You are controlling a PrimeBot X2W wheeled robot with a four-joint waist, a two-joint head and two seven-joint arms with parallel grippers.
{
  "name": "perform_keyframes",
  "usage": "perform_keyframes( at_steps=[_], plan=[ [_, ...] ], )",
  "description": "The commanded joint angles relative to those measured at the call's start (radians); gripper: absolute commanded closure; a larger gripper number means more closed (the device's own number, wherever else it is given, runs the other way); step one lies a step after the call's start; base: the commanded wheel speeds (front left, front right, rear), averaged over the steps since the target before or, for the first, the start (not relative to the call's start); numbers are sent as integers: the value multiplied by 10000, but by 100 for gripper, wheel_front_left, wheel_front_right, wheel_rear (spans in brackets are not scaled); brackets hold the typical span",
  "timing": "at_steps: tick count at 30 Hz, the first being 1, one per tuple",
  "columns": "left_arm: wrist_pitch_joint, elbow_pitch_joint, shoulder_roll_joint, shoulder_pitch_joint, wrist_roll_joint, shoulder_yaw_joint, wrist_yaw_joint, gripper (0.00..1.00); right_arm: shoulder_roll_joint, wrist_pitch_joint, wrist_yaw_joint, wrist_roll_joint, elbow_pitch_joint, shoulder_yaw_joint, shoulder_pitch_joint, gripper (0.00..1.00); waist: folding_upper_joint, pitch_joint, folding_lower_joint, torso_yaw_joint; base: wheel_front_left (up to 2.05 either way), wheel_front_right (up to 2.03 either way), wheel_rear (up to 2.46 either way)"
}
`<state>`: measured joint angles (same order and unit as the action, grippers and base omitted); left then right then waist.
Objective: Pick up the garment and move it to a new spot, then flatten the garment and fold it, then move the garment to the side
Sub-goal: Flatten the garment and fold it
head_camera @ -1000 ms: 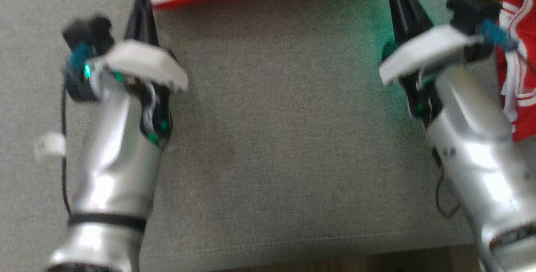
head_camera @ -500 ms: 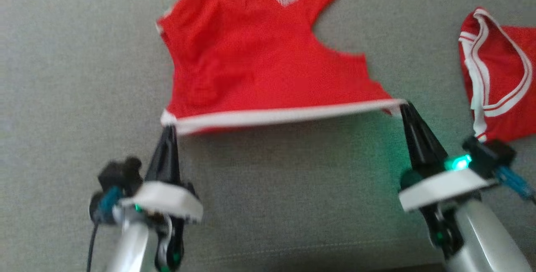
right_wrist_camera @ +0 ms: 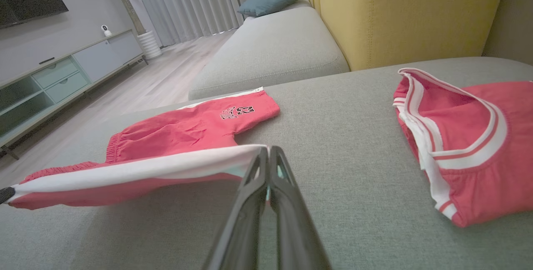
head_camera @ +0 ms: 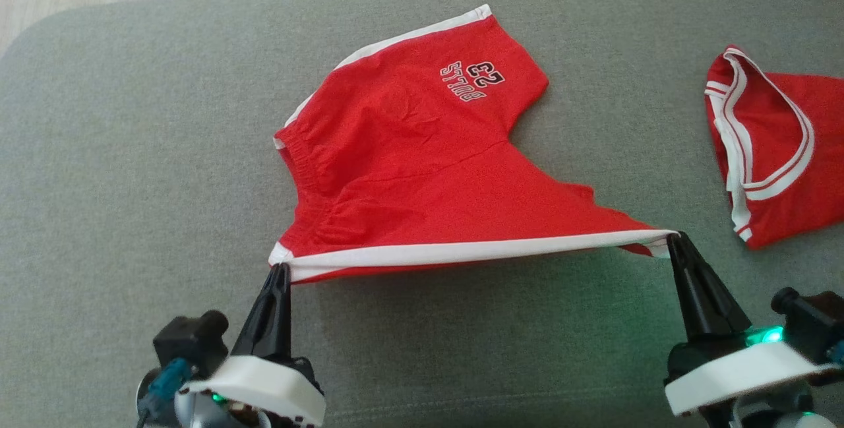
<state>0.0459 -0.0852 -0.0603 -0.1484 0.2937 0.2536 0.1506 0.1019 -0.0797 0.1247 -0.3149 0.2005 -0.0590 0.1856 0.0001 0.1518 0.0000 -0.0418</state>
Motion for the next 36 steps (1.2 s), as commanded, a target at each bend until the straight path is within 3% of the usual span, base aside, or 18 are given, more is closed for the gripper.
perform_keyframes(
  at_steps=[1, 8, 13, 25, 36],
  plan=[
    [-97, -419, -178, 288, 38, -379, 115, 100, 90, -90, 60, 50, 463, 152, -200, 100, -1, 6, 0, 15, 0, 0, 0],
    [-716, -43, -317, 1517, 289, -312, -259, 100, 645, -369, 60, -82, -140, 432, -1507, 100, -1, 712, 0, 161, 0, 0, 0],
    [-1000, 414, -325, 3010, 320, -173, -561, 100, 1406, -495, 60, -390, -1051, 174, -3546, 100, -1, 1687, 0, 388, 0, 0, 0],
    [-829, 2200, -162, 6670, 472, -150, -954, 100, 2783, -649, 60, -1469, -4671, -1860, -8910, 100, -1, 3372, 0, 1332, 0, 0, 0],
    [-258, 4520, 57, 8839, 1066, 364, -1222, 100, 3142, 36, 60, -2325, -8008, -3765, -12168, 100, -1, 4173, 0, 1999, 0, 0, 0]
  ],
)
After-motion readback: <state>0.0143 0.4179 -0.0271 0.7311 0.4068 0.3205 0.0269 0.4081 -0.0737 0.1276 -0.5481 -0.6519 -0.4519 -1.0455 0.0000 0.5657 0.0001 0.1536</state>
